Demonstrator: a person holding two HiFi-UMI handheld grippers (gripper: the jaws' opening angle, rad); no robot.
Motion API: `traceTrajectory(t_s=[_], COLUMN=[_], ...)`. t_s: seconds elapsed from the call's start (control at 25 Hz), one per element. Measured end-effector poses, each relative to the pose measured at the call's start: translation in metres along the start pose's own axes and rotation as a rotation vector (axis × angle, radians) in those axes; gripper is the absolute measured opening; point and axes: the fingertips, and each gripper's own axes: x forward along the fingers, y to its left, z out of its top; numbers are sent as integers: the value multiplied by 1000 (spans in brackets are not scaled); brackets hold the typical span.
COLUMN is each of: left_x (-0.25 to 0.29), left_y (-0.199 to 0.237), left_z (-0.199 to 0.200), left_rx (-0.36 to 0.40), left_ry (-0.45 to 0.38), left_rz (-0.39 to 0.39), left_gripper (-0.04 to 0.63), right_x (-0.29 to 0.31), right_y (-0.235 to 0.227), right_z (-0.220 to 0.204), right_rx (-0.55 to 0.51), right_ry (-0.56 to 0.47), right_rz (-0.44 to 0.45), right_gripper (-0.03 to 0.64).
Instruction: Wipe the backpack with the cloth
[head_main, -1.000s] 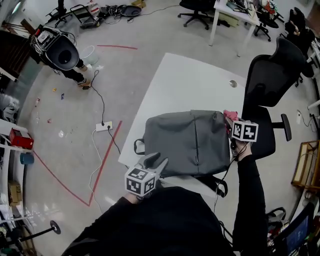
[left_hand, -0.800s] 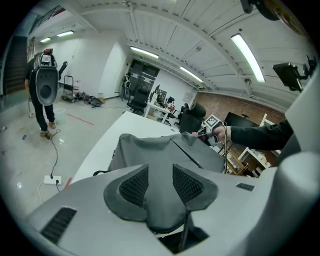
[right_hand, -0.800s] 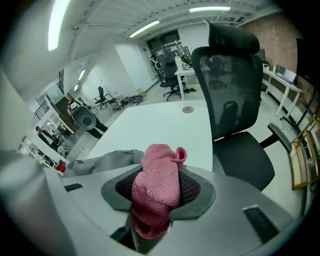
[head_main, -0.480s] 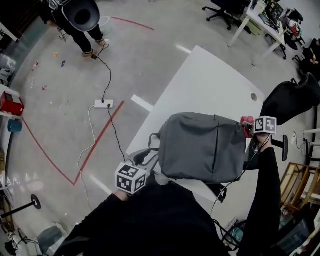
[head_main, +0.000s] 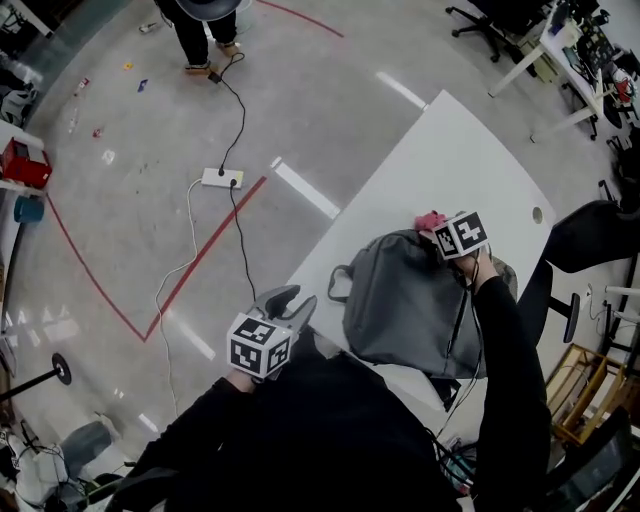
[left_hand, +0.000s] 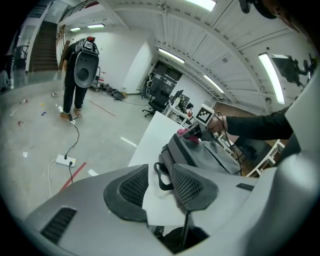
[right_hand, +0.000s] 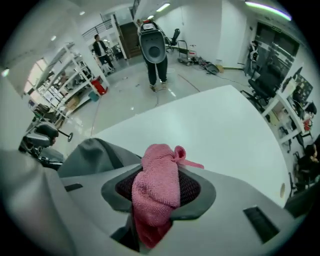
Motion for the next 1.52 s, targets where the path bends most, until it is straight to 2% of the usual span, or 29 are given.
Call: traceTrajectory(t_s=[0.12,0.24,0.32,0.4,0.48,0.56,0.72,0.84,1.0,1.08,1.16,1.28,1.36,1.52], left_x=[-6,-9,-8,-1,12,29,57,65,68,66,63,60,56,47], left_y=[9,10,5,-8,-30,-55,-96,-108,-105,-103,-103,-107,-107,-99], left_z=[8,13,13,11,8,-1,-28,-39,-40,-40,-40,-40,-39,-38], left_rx=[-11,-12,7,42,84,119,140,125,82,67,62,63,61,50], left_ry=[-12,-19,-19,-13,8,44,127,142,137,133,128,125,122,118], left_rz=[13,22,16,-12,-60,-112,-194,-194,-186,-187,-188,-201,-213,-224], left_gripper=[160,160,160,160,160,160,160,160,160,160,160,160,160,160], right_x=[9,2,0,2,4,1,-22,-56,-105,-119,-123,-111,-91,-48], right_y=[58,99,113,109,86,49,-39,-101,-171,-190,-195,-181,-159,-98], right_z=[50,89,98,92,75,50,-25,-75,-135,-159,-168,-153,-131,-78], right_rx=[-104,-126,-144,-171,-131,-36,108,208,251,307,362,391,372,269], right_ry=[-69,-151,-171,-157,-136,-112,-25,10,101,126,115,83,86,111], right_rz=[44,127,146,117,89,61,-45,-128,-278,-300,-286,-221,-155,-26], right_gripper=[160,161,161,161,161,161,160,160,161,161,161,160,160,161])
